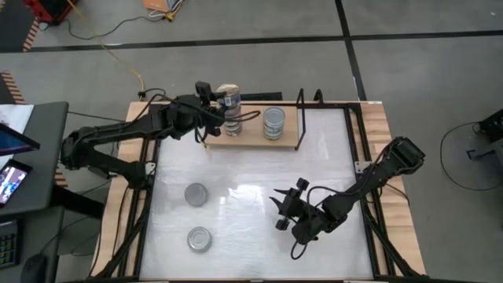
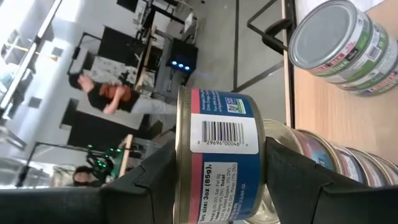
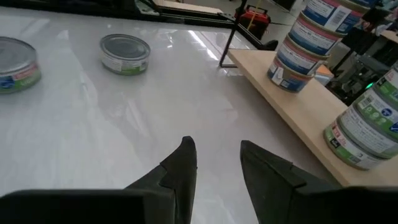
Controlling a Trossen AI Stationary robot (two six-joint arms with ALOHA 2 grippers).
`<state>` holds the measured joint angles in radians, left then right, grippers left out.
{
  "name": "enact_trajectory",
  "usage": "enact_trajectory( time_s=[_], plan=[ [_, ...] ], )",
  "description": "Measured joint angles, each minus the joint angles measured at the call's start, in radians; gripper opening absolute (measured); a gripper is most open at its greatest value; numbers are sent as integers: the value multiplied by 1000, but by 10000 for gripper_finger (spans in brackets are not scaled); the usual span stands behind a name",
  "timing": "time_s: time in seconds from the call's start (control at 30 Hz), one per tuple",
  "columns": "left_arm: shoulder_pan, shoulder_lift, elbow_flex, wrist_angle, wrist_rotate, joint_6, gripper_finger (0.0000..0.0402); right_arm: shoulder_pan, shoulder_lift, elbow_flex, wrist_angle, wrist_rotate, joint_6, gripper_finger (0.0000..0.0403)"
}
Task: Stack canned seafood by type on shelf
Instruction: Stack the blue-pink tuna can on top of the other blue-pink tuna can on the shelf
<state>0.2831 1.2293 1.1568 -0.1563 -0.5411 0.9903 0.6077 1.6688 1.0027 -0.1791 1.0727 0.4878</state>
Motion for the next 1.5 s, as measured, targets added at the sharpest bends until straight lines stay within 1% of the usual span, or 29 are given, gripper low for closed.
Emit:
enact_trajectory(
  time_s=[0.13,0.3,0.6,0.87,1.17,1.33,1.5],
  plan=[
    [25,0,0,-22,23,-19,195,25,0,0,0,0,22,159],
    [47,0,0,-42,89,-53,195,43,0,0,1,0,37,159],
    [60,-1,2,-94,91,-60,196,43,-1,0,1,0,46,159],
    [58,0,3,-122,66,-75,227,43,-1,0,1,1,47,159],
    [54,0,3,-119,74,-92,257,43,-1,0,1,1,55,159],
    [54,0,2,-121,39,-100,273,43,-1,0,1,2,55,159],
    [53,0,2,-124,39,-101,286,42,-1,0,1,2,62,159]
  ],
)
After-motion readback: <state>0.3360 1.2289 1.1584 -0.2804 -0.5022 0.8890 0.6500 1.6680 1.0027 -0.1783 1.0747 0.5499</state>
